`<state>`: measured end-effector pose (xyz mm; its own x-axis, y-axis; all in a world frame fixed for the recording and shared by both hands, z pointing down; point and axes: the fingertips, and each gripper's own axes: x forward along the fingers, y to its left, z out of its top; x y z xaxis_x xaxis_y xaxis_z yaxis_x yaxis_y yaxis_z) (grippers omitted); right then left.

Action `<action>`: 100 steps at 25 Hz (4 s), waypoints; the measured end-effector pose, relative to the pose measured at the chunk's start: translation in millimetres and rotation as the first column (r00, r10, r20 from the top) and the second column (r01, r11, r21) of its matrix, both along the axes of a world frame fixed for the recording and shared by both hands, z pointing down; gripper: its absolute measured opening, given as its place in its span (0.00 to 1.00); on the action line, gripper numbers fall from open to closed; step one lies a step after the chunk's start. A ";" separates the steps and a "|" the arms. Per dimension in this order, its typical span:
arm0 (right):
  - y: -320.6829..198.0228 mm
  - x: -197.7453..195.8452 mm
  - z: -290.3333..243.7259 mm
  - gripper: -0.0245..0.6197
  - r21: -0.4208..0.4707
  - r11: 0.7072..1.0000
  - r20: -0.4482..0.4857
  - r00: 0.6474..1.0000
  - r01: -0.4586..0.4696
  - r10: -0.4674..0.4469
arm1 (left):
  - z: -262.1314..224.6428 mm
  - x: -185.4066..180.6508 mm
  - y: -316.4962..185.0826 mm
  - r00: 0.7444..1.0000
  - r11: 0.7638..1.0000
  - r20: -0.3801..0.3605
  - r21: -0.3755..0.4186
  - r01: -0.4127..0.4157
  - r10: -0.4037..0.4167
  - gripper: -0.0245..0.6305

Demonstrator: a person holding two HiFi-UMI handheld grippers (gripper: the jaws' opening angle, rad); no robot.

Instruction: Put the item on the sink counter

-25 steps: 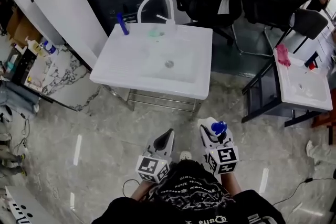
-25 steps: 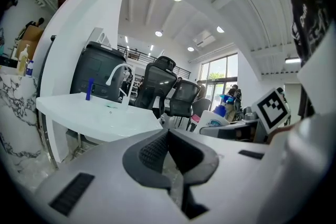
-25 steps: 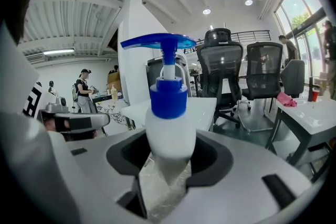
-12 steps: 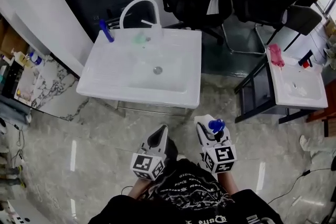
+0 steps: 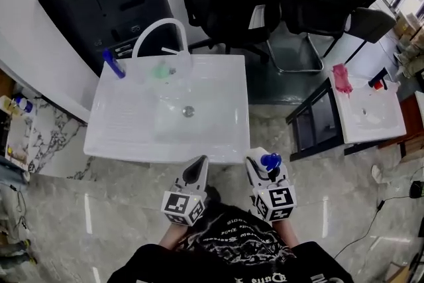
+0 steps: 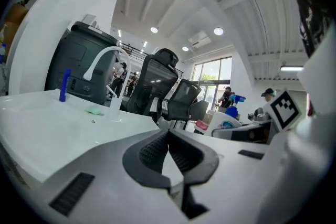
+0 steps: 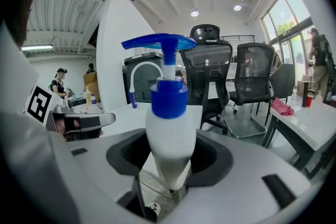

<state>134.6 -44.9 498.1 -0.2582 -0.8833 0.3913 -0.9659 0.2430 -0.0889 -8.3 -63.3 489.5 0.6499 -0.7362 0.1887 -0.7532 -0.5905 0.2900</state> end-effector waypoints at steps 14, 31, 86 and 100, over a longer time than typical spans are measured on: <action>-121.5 -17.0 -4.0 0.35 0.020 0.992 -0.006 0.992 -0.123 0.123 | -5.8 -16.5 -120.5 0.991 0.991 -0.012 0.021 -0.133 0.133 0.05; -219.9 -15.5 -23.1 0.35 0.043 0.996 -0.071 0.995 -0.073 0.076 | -5.9 -37.5 -172.8 0.997 0.997 0.019 0.024 -0.075 0.074 0.05; -420.8 -3.4 90.5 0.35 -0.100 0.990 -0.137 0.984 0.097 -0.110 | 20.3 -67.2 -203.5 0.976 0.981 0.159 -0.096 0.168 -0.152 0.05; -424.4 -9.7 89.2 0.42 -0.097 0.988 -0.114 0.985 0.117 -0.127 | 22.3 -74.3 -198.3 0.972 0.976 0.165 -0.113 0.187 -0.167 0.05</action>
